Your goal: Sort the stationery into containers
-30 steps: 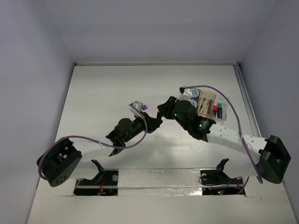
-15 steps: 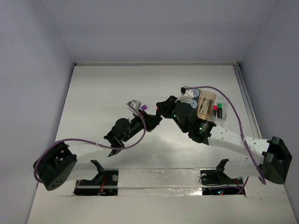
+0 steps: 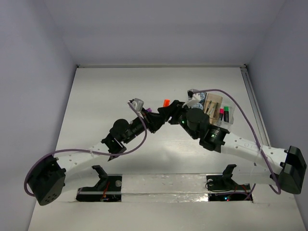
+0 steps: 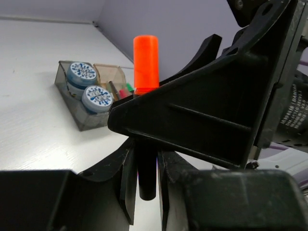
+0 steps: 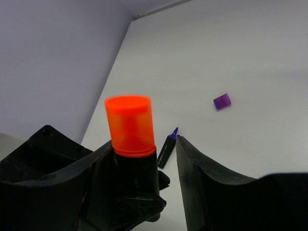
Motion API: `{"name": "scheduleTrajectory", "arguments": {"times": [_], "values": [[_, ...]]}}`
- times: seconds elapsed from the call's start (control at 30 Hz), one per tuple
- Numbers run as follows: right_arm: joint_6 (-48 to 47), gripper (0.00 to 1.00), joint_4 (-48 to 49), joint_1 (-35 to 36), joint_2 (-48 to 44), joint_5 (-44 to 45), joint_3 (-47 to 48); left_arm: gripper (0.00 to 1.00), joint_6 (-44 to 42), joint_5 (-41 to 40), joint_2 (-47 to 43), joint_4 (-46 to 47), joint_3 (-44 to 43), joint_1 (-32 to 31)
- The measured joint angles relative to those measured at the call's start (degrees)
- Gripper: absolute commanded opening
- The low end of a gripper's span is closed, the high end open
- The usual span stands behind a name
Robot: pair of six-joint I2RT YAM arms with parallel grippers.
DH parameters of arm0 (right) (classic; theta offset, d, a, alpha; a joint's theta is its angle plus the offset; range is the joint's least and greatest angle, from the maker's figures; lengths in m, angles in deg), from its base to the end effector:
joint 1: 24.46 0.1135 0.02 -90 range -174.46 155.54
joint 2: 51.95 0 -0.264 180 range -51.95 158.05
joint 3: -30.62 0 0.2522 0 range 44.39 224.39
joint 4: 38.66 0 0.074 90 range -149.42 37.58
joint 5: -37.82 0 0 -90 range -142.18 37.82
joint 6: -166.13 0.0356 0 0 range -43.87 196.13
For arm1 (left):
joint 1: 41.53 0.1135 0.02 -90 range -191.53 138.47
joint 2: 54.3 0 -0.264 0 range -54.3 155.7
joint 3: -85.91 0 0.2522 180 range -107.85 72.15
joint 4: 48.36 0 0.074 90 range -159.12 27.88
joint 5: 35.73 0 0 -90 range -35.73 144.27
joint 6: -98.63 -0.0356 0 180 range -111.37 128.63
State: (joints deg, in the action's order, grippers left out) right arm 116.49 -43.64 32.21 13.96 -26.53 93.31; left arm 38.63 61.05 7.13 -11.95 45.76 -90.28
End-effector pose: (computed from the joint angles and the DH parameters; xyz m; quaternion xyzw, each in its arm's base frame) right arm 0.1607 0.2163 0.3252 0.0393 0.7502 0.3671 0.5486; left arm 0.1513 -0.1789 0.2824 0.1452 0.5910 -0.5306 0.5899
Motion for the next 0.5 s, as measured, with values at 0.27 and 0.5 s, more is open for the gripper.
{"name": "scheduleTrajectory", "arguments": {"times": [0.27,0.5], "values": [[-2.0,0.74,-4.2,0.4,-4.9,-3.3,2.1,0.00,-1.1,0.7,-2.2,0.1,-0.3,0.0],[-4.3,0.85,-8.1,0.4,-7.4,-5.6,4.6,0.00,-1.1,1.7,-3.9,-0.1,-0.3,0.0]]}}
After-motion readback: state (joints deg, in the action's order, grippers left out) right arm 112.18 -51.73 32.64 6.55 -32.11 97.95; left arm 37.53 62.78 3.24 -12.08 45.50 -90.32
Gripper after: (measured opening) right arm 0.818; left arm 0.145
